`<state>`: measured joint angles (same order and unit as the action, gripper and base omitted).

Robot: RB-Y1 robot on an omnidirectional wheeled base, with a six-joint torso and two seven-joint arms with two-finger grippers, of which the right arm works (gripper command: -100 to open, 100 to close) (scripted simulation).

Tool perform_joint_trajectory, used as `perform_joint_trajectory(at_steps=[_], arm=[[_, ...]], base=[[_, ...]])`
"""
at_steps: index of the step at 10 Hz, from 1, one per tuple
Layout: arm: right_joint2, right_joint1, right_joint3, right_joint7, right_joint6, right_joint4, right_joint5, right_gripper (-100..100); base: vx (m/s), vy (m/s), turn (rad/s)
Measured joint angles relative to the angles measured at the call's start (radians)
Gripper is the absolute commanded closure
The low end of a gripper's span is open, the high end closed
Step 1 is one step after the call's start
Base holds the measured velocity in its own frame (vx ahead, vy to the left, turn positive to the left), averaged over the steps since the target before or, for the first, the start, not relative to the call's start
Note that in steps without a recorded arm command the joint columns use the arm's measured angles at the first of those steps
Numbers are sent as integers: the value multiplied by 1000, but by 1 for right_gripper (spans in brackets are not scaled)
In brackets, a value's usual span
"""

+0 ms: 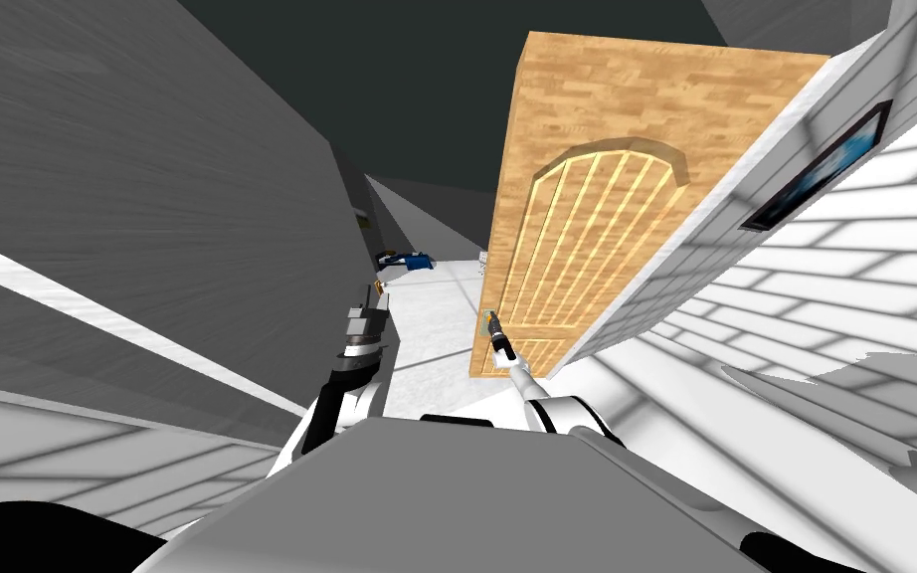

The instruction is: Push the door open

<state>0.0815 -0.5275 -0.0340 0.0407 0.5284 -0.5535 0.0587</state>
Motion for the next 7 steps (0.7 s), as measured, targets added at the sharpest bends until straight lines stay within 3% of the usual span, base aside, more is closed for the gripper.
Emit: perform_joint_trajectory(at_steps=[5,7], arm=[[0,2,0,0,-2,2,0,100],[-1,15,-2,-3,-11,-11,1,100]], base=[[-18,-2,0],[135,61,-47]])
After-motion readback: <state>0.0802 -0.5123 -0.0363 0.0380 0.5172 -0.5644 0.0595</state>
